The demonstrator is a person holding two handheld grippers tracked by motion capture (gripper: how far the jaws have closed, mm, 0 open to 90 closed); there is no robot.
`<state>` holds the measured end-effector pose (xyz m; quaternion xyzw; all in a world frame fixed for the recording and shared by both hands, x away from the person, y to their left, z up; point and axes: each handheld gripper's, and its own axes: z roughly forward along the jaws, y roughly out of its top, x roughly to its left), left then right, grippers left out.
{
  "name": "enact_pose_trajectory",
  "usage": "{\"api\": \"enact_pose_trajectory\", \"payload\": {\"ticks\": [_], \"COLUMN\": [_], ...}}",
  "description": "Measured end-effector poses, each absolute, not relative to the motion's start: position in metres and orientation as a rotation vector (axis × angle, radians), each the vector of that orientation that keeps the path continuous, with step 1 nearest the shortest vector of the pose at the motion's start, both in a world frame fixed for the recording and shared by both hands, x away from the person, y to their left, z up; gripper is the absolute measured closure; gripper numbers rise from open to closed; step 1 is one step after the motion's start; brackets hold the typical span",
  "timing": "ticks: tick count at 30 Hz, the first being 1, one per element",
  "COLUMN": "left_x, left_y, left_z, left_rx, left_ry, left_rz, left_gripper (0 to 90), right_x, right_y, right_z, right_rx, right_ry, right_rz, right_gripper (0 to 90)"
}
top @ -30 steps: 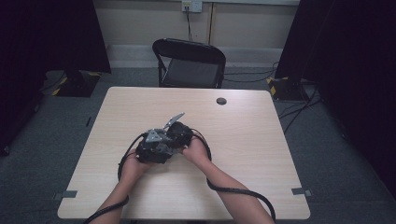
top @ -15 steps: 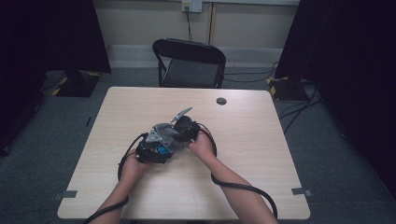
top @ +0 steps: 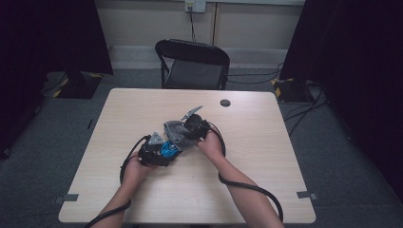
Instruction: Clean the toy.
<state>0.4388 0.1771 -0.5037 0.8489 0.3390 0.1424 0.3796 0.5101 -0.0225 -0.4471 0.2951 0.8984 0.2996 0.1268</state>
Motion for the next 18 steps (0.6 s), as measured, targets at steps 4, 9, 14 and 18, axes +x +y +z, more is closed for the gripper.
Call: {"api": "enact_pose_trajectory", "payload": {"ticks": [4,9,14,18], "left_x": [0.439,0.439,0.439,0.439], "left_y": [0.177,0.177,0.177,0.177], "left_z": [-0.504,-0.504,-0.504,-0.504], "left_rx": [2.169,2.168,2.167,2.168], "left_ry": [0.866,0.865,0.866,0.866], "left_rz": [0.364,0.363,0.363,0.363], "left_gripper": [24.0,24.0,24.0,24.0], "right_x": [0.513,0.515,0.519,0.521], "right_y": [-0.025,-0.030,-0.039,-0.047], "right_z": [-0.446,-0.446,-0.445,-0.446], "right_rx": [0.868,0.888,0.921,0.944], "right_ry": [2.610,2.594,2.574,2.560], "right_rz": [0.858,0.858,0.857,0.842], "right_gripper": [78.3,78.3,78.4,78.4]}}
